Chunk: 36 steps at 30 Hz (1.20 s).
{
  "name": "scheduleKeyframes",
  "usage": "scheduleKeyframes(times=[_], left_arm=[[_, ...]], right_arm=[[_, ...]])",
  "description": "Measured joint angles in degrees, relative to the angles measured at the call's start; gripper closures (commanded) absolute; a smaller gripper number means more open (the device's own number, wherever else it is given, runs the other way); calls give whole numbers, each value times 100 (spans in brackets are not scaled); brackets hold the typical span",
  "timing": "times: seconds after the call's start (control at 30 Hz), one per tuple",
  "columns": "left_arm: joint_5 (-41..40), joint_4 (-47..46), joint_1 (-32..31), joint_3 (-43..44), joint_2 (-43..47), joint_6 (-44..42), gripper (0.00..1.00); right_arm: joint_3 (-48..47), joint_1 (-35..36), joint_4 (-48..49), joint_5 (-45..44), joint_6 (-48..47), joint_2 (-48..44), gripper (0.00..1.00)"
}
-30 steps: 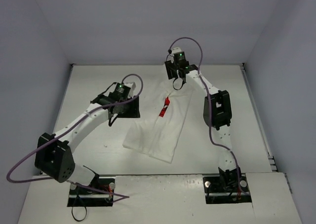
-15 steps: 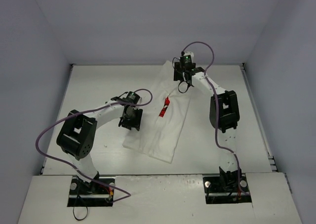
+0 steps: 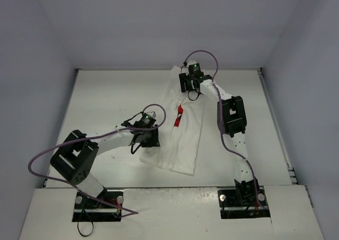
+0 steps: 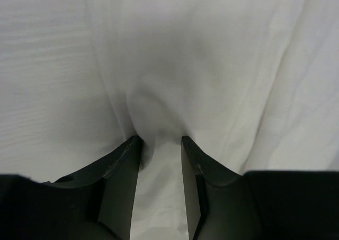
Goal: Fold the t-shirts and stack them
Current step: Rotate the tshirt 90 degrees
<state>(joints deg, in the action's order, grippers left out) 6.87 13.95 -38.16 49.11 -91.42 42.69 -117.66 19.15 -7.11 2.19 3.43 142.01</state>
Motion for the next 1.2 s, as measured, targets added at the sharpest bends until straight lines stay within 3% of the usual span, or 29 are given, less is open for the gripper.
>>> scheduleKeyframes(times=[0.17,0.3,0.43,0.57,0.6,0.67,0.87,0.93,1.0,1.03,1.1,1.2], left_arm=[[91,-1083,-1074,-182,-122,882,67],[139,-1519,-1460,-244,-207,1442,62],[-54,-1247,-1466,-234,-78,1695,58],[-454,-293,-1292,-217,329,1686,57],[-537,-65,-1196,-215,451,1652,57],[-743,385,-1003,-140,682,1556,56],[-1121,1240,-608,684,1116,1039,56],[-1132,1308,-536,900,1138,866,56],[-1143,1376,-478,1063,1057,707,56],[-1143,1415,-448,1152,958,636,57],[-1123,1476,-408,1368,613,479,62],[-1056,1511,-375,1837,-190,223,64]], right_arm=[[-546,55,-4,671,-752,361,36],[-1134,194,-51,962,-1226,731,30],[-1691,402,-43,976,-1547,1060,29],[-1959,547,-92,736,-1546,1107,28],[-1961,562,-83,633,-1525,1069,11],[-1770,540,-108,412,-1409,841,0],[354,46,-64,-95,-905,-1258,1],[1443,-212,-17,-276,-691,-2378,11],[2438,-482,86,-460,-424,-3478,36],[2931,-587,127,-568,-280,-3995,55],[3917,-670,229,-703,-8,-4944,79],[5328,-539,243,-701,519,-5981,82]])
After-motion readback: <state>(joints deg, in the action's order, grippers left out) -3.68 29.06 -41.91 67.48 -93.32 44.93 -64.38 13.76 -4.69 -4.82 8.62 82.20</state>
